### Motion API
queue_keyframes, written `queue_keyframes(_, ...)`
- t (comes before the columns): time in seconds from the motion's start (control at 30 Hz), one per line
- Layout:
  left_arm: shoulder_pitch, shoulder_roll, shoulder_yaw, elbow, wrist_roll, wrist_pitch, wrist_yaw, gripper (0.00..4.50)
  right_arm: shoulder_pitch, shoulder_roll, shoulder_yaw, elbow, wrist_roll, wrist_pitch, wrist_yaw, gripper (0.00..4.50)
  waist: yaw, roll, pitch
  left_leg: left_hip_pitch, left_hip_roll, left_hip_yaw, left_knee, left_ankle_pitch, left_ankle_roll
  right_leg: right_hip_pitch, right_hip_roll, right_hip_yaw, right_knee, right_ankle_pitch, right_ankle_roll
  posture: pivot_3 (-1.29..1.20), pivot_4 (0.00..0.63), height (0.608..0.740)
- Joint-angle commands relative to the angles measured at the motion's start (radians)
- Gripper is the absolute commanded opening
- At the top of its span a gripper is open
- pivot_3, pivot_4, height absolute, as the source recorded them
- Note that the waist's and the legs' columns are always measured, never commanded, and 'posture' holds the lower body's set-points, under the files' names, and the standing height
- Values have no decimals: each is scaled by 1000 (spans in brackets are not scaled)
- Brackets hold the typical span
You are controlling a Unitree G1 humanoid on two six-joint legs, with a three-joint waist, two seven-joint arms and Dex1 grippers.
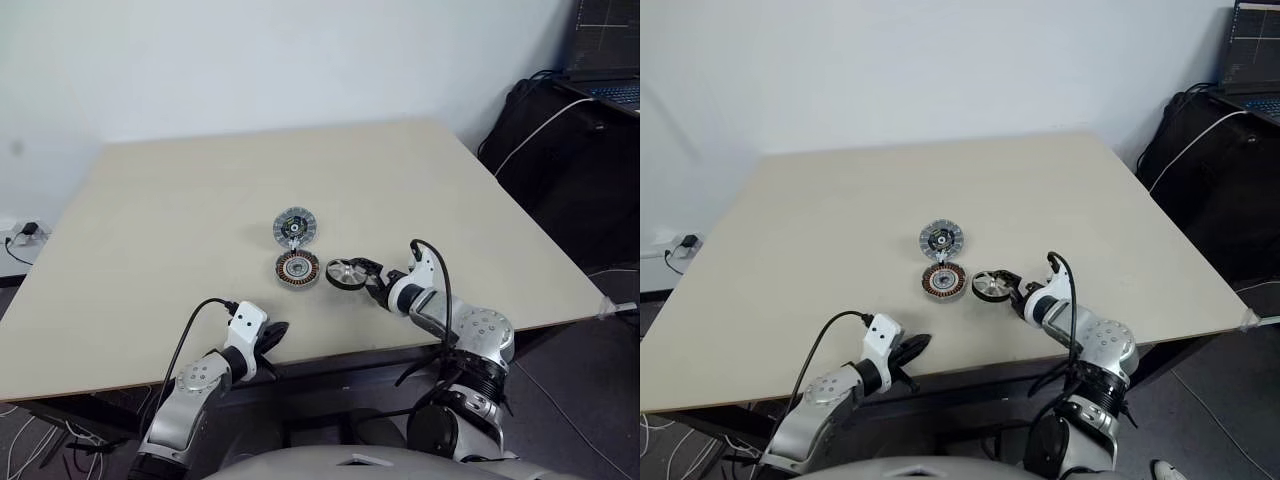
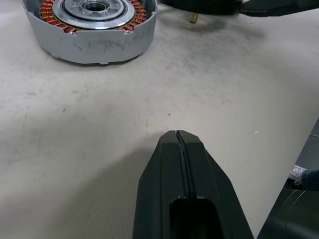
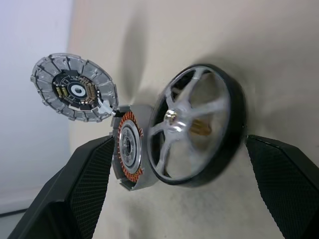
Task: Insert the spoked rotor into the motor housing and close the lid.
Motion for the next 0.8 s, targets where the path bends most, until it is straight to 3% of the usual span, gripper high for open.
queue_keyframes(0.03, -4, 2, 2, -39, -3, -11, 2, 0, -5, 83, 25, 12, 40, -44, -7, 4462, -1, 0, 0, 0, 0, 0, 0, 0, 0, 0, 0, 0, 0, 0, 0, 0, 0, 740)
queue_keyframes(0.33, -6, 4, 5, -37, -2, -10, 4, 0, 6, 58, 40, 85, 77, -107, -21, 4462, -2, 0, 0, 0, 0, 0, 0, 0, 0, 0, 0, 0, 0, 0, 0, 0, 0, 740)
queue_keyframes(0.37, -7, 4, 6, -36, -3, -10, 4, 0, 8, 56, 44, 89, 78, -113, -23, 4288, -2, 0, 0, 0, 0, 0, 0, 0, 0, 0, 0, 0, 0, 0, 0, 0, 0, 740)
queue_keyframes(0.43, -9, 5, 6, -34, -3, -10, 4, 0, 13, 52, 50, 97, 76, -124, -28, 3874, -2, 0, 0, 0, 0, 0, 0, 0, 0, 0, 0, 0, 0, 0, 0, 0, 0, 740)
queue_keyframes(0.77, -10, 4, 6, -33, -3, -11, 5, 0, 44, 34, 68, 71, 85, -116, -41, 506, -3, 0, 0, 0, 0, 0, 0, 0, 0, 0, 0, 0, 0, 0, 0, 0, 0, 740)
queue_keyframes(0.8, -10, 3, 7, -32, 0, -19, 10, 0, 54, 34, 71, 65, 86, -112, -45, 399, -3, 0, 0, 0, 0, 0, 0, 0, 0, 0, 0, 0, 0, 0, 0, 0, 0, 740)
